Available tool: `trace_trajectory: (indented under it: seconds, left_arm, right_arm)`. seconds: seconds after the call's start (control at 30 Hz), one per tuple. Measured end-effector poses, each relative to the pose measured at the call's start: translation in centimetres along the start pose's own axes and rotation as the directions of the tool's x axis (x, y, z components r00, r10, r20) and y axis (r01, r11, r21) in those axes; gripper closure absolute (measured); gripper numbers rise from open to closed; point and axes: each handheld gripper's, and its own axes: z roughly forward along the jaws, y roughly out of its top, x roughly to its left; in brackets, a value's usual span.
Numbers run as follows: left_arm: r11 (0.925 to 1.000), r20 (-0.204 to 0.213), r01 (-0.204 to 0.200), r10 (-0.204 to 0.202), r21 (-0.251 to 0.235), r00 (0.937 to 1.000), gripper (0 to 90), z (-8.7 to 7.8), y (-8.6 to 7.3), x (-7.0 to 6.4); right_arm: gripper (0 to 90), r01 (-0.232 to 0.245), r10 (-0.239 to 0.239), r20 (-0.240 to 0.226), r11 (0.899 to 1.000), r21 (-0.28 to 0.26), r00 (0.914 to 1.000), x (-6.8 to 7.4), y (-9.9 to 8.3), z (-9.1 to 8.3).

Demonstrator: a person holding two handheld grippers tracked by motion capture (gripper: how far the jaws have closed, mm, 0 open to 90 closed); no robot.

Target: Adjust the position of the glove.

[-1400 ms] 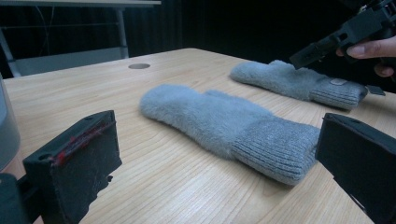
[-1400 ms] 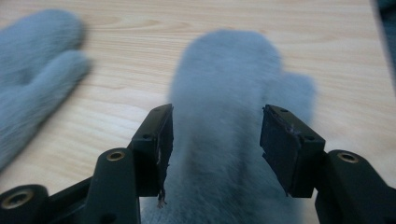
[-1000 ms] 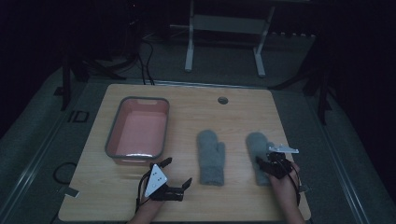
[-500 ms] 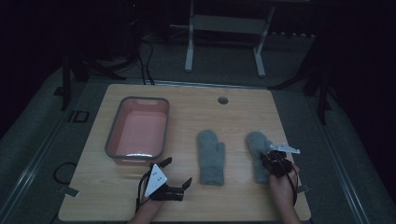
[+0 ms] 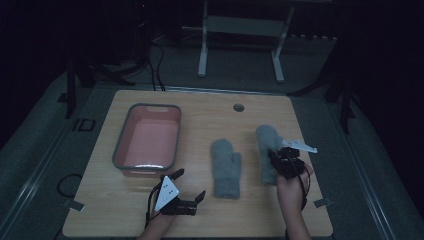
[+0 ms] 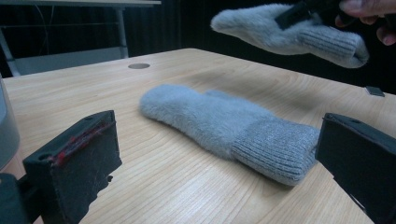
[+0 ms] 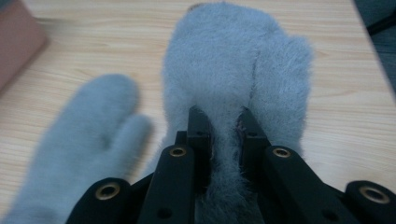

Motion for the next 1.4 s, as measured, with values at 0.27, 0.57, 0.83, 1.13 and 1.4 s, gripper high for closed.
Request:
trace_trajectory:
  seconds: [0.27, 0.57, 0.83, 1.13, 1.4]
  left_arm:
    - [1.0, 0.005, 0.001, -0.001, -0.001, 1.0, 0.1, 0.0, 0.0, 0.0]
    - [0.9999, 0.005, 0.013, -0.013, -0.006, 0.9999, 0.1, -0.1, 0.0, 0.1]
    - [0.9998, 0.014, 0.015, -0.015, -0.01, 0.9998, 0.1, -0.2, -0.1, 0.1]
    - [0.9997, 0.02, 0.02, -0.02, -0.01, 0.9996, 0.1, -0.1, 0.0, 0.1]
    - [0.9997, 0.019, 0.02, -0.02, -0.011, 0.9996, 0.1, -0.1, -0.1, 0.1]
  right_arm:
    - [79.8, -0.02, 0.02, -0.037, 1.0, 0.021, 0.9991, 3.7, 0.3, 0.8]
    - [79.7, -0.012, 0.016, -0.082, 0.999, 0.047, 0.9965, 8.4, -0.2, 2.1]
    - [79.6, -0.035, 0.041, -0.095, 0.997, 0.066, 0.9947, 11.3, -0.8, 3.1]
    - [79.2, -0.024, 0.034, -0.094, 0.994, 0.106, 0.995, 12.9, -1.9, 4.1]
    - [77.0, -0.014, 0.029, -0.089, 0.987, 0.158, 0.9956, 12.7, -3.3, 6.0]
